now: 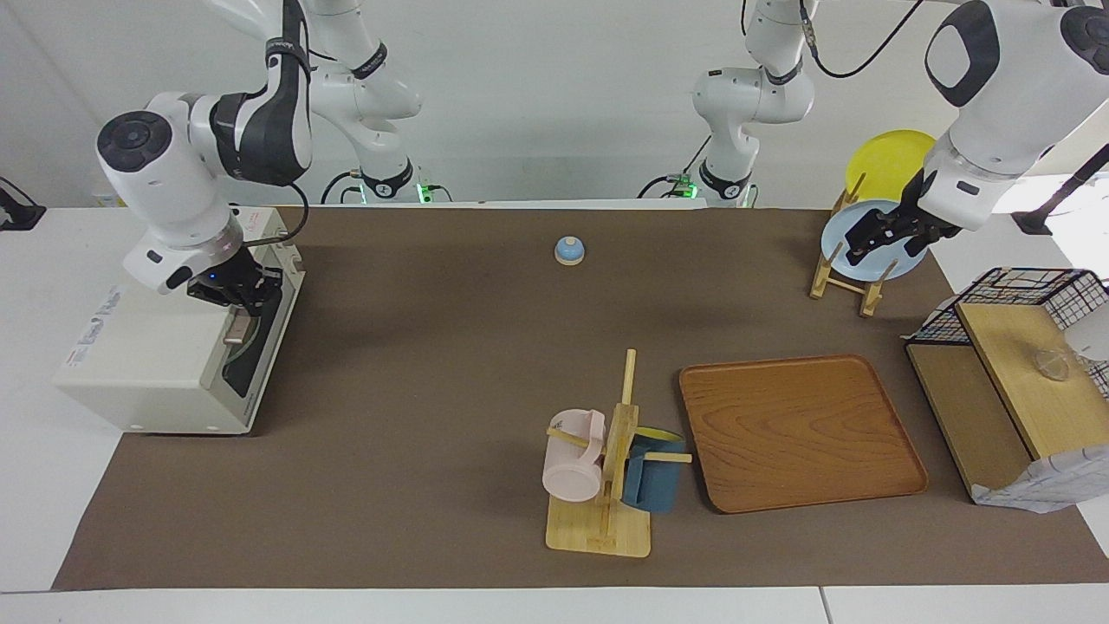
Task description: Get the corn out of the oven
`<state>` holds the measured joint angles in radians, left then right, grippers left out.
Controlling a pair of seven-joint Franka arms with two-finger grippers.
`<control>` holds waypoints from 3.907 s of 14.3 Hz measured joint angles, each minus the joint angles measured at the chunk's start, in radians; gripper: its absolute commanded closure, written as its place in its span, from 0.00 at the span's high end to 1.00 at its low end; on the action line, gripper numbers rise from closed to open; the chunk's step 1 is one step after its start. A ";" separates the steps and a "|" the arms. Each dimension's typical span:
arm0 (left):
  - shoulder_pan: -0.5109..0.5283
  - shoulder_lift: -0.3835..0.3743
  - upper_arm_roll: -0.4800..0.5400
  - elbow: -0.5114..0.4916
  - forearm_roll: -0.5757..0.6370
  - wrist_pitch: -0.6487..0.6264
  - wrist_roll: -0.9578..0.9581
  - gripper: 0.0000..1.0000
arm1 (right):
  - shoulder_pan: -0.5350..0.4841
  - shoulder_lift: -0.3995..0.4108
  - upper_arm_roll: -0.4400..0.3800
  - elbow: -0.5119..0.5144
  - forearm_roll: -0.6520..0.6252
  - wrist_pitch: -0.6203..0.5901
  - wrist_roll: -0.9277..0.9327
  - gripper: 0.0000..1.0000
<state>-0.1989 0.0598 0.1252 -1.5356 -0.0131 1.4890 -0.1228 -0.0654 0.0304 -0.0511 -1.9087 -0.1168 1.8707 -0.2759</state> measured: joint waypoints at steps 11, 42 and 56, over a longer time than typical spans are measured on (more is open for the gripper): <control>0.000 0.000 0.000 0.000 0.000 0.000 0.000 1.00 | 0.092 -0.023 0.010 -0.120 0.024 0.145 0.114 0.00; 0.000 0.000 0.000 0.000 0.000 0.000 0.000 1.00 | 0.211 0.070 0.002 -0.143 -0.031 0.160 0.329 0.00; 0.000 0.000 0.000 0.000 0.000 0.000 0.000 1.00 | 0.748 0.718 0.120 0.733 0.117 0.047 1.203 0.14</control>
<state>-0.1989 0.0598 0.1252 -1.5356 -0.0131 1.4890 -0.1228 0.6829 0.7484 0.0687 -1.1761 0.0003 1.9180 0.9274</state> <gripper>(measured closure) 0.000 0.974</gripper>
